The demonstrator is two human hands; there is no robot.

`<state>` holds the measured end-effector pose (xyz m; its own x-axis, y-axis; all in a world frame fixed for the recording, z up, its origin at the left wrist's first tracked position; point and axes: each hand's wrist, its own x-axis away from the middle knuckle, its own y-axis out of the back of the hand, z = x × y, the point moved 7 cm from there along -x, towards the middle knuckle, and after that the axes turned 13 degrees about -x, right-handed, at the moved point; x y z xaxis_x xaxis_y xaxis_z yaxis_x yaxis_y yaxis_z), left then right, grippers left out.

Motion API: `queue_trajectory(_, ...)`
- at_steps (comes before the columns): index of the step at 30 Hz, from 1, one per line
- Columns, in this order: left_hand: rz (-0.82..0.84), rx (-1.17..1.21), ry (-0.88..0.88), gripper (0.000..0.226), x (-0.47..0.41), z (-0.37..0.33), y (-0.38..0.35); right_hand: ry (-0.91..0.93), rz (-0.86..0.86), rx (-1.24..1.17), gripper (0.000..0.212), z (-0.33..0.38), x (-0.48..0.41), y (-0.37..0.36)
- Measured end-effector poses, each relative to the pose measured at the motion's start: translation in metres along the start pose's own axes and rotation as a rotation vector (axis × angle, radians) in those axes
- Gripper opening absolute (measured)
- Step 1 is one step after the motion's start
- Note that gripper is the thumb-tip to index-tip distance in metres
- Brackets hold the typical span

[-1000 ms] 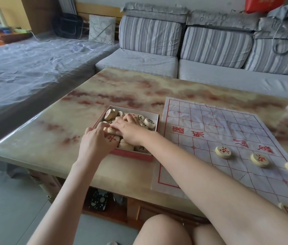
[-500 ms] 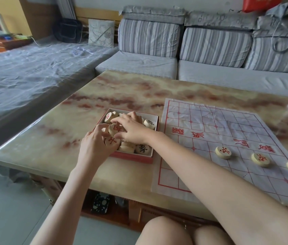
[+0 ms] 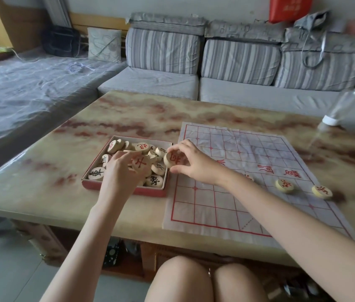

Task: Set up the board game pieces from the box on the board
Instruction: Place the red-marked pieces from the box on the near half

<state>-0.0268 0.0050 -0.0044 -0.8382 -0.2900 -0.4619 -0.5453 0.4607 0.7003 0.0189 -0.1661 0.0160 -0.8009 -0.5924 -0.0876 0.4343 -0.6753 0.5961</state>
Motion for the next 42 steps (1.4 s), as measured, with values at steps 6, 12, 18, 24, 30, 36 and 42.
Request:
queue_trajectory(6, 0.064, 0.074, -0.061, 0.035, 0.015, -0.041, -0.017, -0.142, -0.034, -0.002, 0.051, -0.032, 0.068, 0.028)
queue_trajectory(12, 0.184, 0.120, -0.165, 0.038, 0.051, -0.071, -0.044, -0.229, -0.031, 0.046, 0.055, -0.061, 0.130, 0.017)
queue_trajectory(18, 0.262, 0.126, -0.178, 0.040, 0.070, -0.080, -0.062, -0.212, -0.111, 0.045, 0.058, -0.067, 0.151, 0.002)
queue_trajectory(24, 0.271, 0.119, -0.184, 0.041, 0.074, -0.080, -0.060, -0.218, -0.215, -0.020, 0.064, -0.073, 0.153, -0.001)
queue_trajectory(30, 0.284, 0.130, -0.172, 0.041, 0.077, -0.079, -0.062, -0.223, -0.258, -0.040, 0.065, -0.078, 0.154, -0.007)
queue_trajectory(36, 0.301, 0.141, -0.182, 0.043, 0.079, -0.088, -0.064, -0.206, -0.295, -0.059, 0.062, -0.080, 0.162, 0.004)
queue_trajectory(42, 0.378, 0.119, -0.272, 0.040, 0.093, -0.124, -0.080, -0.220, -0.410, -0.065, 0.042, -0.084, 0.194, 0.055)
